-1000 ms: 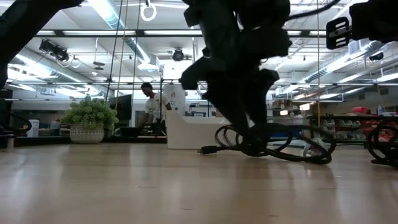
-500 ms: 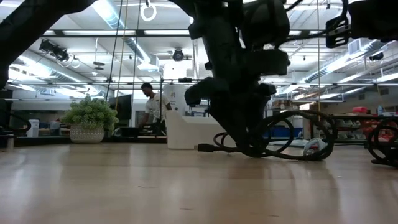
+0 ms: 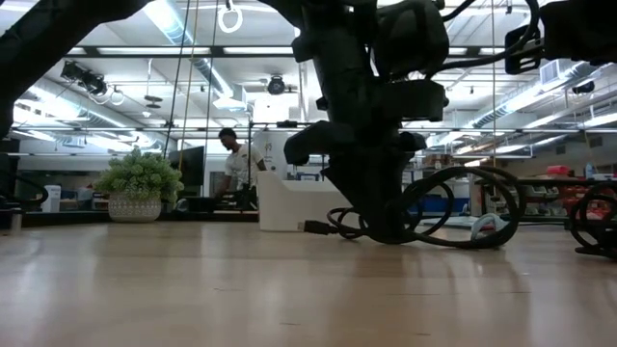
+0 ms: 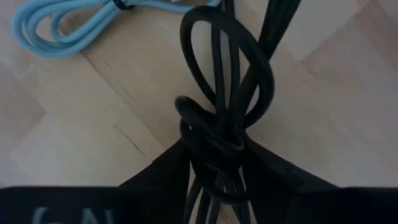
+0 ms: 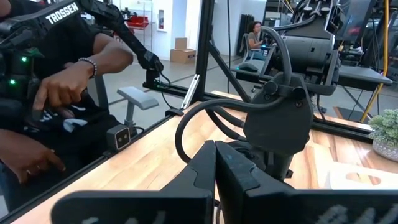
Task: Pick and place USB-C Cables
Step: Put the left black charger cable into the white bin
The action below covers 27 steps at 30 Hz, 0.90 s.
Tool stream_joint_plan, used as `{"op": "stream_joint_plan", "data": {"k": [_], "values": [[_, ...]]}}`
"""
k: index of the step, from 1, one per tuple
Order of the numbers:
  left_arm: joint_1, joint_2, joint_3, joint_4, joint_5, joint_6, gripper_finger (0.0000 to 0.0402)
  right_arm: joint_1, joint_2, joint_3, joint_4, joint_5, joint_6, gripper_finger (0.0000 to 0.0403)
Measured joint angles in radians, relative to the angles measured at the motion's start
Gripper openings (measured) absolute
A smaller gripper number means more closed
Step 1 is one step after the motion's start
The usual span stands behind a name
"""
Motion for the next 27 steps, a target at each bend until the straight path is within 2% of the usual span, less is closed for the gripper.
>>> {"op": "stream_joint_plan", "data": {"k": [3,8,14,25,27], "values": [[-0.006,-0.002,0.000,0.008,-0.030,-0.016,0.0129,0.000,0.000,0.000,0.000,0.000,0.000,0.0016],[-0.030,-0.003,0.015,0.021,-0.142,-0.036,0.0126,0.000,0.000,0.000,0.000,0.000,0.000,0.0016],[-0.033,-0.008,0.093,-0.023,-0.184,-0.073,0.0125,0.000,0.000,0.000,0.000,0.000,0.000,0.0016],[0.049,-0.010,0.395,-0.402,-0.195,-0.181,0.0125,0.000,0.000,0.000,0.000,0.000,0.000,0.0016],[0.080,-0.030,0.400,-0.437,-0.192,-0.196,0.0125,0.000,0.000,0.000,-0.001,0.000,0.000,0.0016]]}}
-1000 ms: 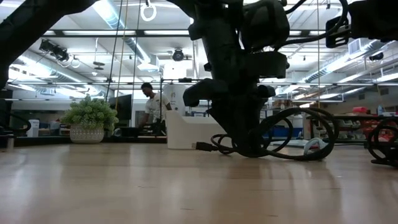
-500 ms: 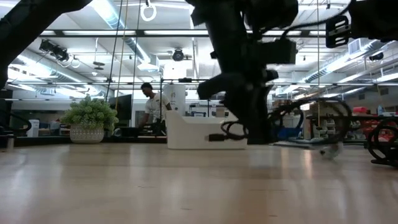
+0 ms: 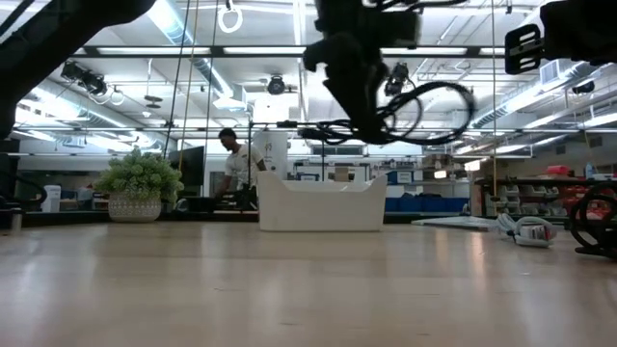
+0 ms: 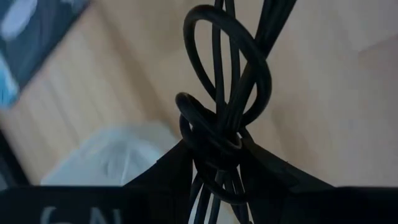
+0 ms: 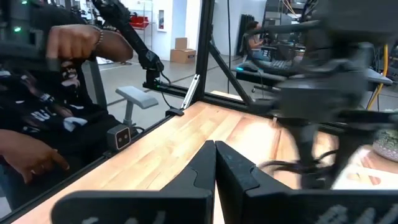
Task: Pick and place USB-C Cables
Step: Put the left black charger cable into the white bin
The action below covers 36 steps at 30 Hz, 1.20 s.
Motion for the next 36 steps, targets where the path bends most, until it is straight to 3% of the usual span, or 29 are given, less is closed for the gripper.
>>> {"op": "stream_joint_plan", "data": {"k": [11,21,36], "values": [[0.153,-0.160,-0.029,-0.059,0.078,-0.084,0.0125,0.000,0.000,0.000,0.008,0.000,0.000,0.0016],[0.273,-0.198,-0.038,-0.103,0.255,-0.105,0.0125,0.000,0.000,0.000,0.007,0.000,0.000,0.0016],[0.368,-0.191,-0.400,0.128,0.255,-0.200,0.0125,0.000,0.000,0.000,0.008,0.000,0.000,0.0016]]}}
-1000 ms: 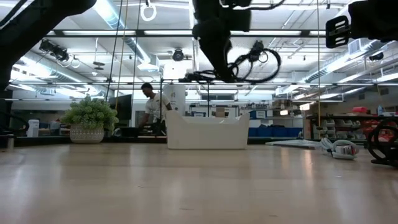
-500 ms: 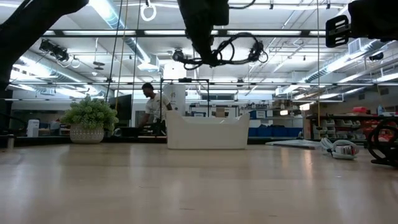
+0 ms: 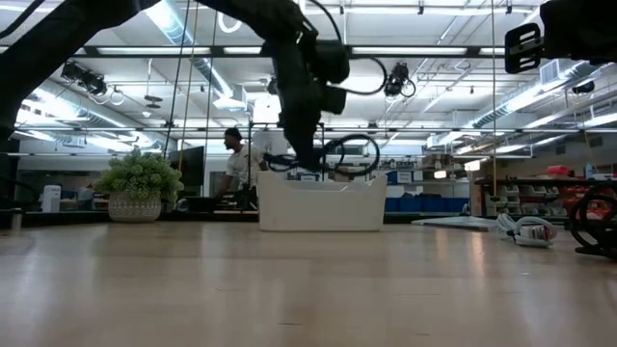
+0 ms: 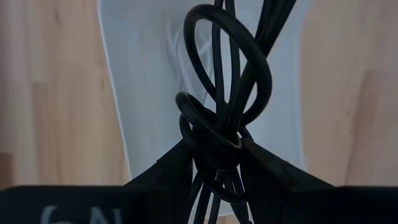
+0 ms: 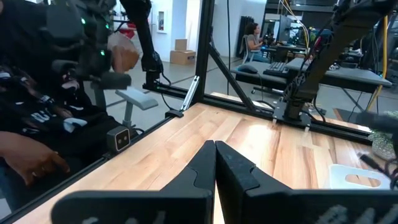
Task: Pick and place USB-C Cables
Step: Put the left black charger cable into the white bin
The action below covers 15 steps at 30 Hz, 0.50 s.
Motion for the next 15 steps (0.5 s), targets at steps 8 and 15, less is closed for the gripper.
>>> {"op": "stream_joint_plan", "data": {"k": [8,15], "values": [[0.008,0.000,-0.141,0.149,-0.011,-0.028,0.0125,0.000,0.000,0.000,0.000,0.000,0.000,0.0016],[0.008,-0.005,-0.238,0.267,-0.045,-0.029,0.0125,0.000,0.000,0.000,0.000,0.000,0.000,0.0016]]}}
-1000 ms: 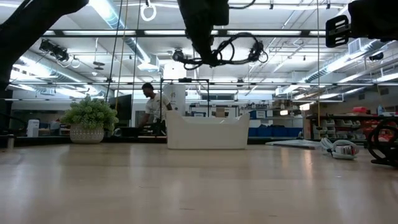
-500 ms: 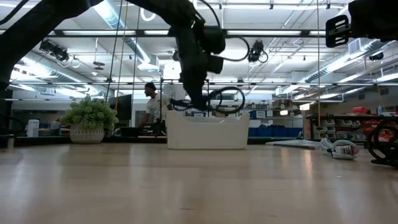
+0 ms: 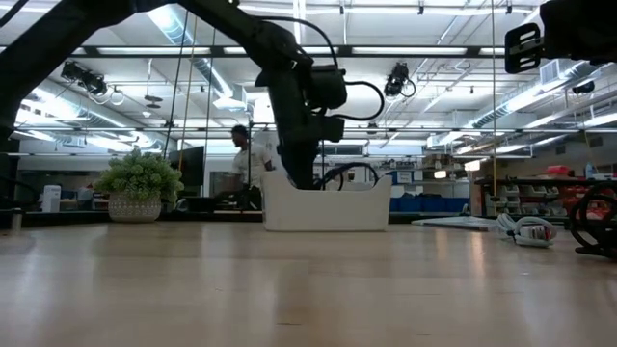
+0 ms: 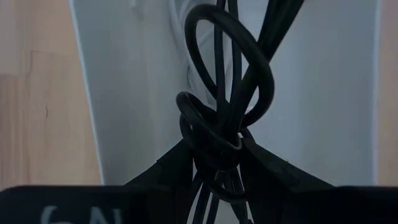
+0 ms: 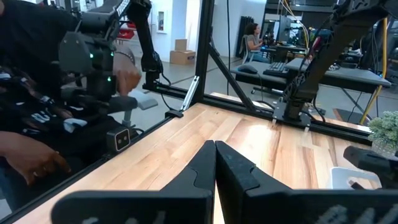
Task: Pick and place USB-C Cables
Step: Put the left black charger cable into the white bin
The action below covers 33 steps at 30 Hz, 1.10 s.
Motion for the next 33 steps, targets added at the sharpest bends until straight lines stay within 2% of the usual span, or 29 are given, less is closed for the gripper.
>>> {"op": "stream_joint_plan", "data": {"k": [10,15,22,33], "values": [[-0.002,-0.002,-0.048,0.040,-0.034,-0.003,0.0129,0.000,0.000,0.000,0.000,0.000,0.000,0.0016],[-0.014,0.008,-0.052,0.060,-0.063,0.000,0.0167,0.000,0.000,0.000,0.000,0.000,0.000,0.0016],[-0.039,0.000,-0.039,0.050,-0.177,0.024,0.0214,0.000,0.000,0.000,0.000,0.000,0.000,0.0016],[-0.083,-0.067,0.003,0.007,-0.198,0.029,0.0218,0.000,0.000,0.000,0.000,-0.001,0.000,0.0016]]}}
